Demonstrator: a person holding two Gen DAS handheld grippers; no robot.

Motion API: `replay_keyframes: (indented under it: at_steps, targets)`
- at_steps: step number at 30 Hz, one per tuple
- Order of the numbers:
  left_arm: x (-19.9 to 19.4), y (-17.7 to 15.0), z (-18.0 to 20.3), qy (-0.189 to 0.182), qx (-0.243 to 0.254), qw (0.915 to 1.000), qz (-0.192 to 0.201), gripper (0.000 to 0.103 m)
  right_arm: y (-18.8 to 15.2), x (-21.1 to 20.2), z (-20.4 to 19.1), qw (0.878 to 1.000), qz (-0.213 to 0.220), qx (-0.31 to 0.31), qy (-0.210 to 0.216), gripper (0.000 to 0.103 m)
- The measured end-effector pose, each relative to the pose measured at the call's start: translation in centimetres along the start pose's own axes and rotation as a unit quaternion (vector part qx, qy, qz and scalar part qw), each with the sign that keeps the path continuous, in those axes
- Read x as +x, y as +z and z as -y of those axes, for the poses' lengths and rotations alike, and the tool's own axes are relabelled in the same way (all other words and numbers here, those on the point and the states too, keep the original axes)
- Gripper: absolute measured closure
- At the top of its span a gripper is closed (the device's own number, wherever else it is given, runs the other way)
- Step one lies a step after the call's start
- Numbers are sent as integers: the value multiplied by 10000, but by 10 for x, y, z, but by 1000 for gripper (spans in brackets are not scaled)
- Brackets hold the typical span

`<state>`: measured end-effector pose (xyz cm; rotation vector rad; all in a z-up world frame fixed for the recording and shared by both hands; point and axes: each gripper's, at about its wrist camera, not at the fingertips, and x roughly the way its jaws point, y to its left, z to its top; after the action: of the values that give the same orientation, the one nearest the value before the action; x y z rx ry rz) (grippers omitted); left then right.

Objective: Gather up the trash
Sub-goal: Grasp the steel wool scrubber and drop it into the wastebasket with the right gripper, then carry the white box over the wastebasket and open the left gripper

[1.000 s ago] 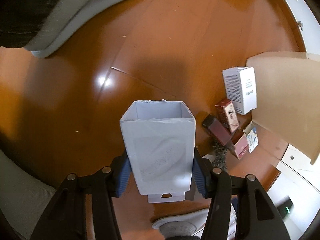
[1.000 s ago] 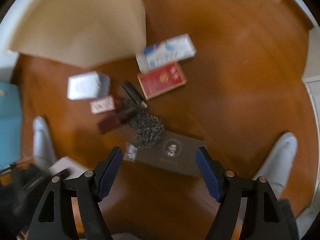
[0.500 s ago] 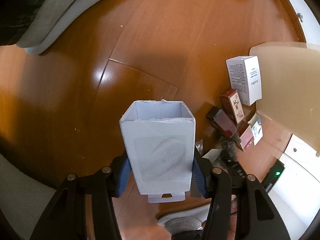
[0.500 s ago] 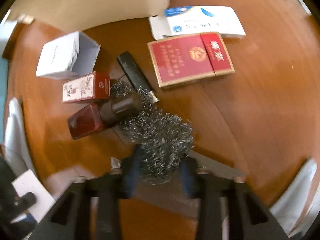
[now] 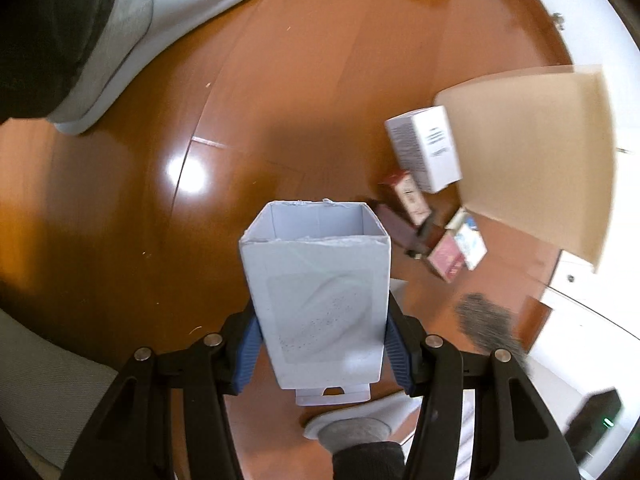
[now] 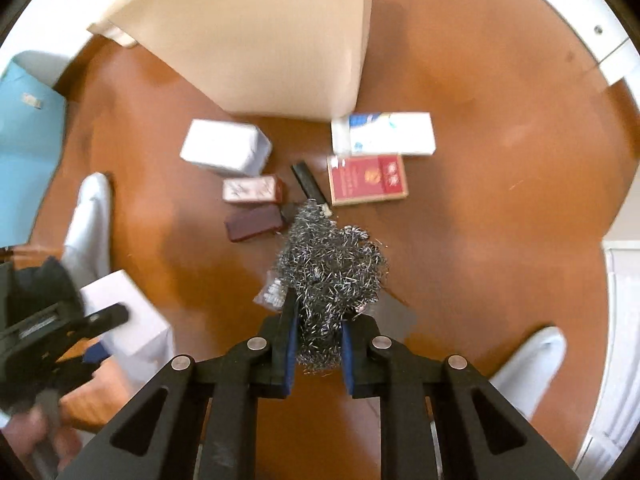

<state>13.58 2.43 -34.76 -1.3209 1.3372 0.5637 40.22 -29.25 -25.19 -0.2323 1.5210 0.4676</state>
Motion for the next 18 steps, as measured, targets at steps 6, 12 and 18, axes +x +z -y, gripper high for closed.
replay_keyframes:
  at_steps: [6, 12, 18]
  targets:
    - [-9, 5, -7, -135, -91, 9999, 50, 50, 60, -147, -21, 9910, 1286, -101, 372, 85]
    - [-6, 8, -14, -137, -322, 9994, -51, 50, 181, -104, -35, 9951, 886, 110, 415, 84]
    - [-17, 21, 0, -390, -271, 9988, 93, 50, 227, -44, -42, 9971, 602, 290, 367, 81]
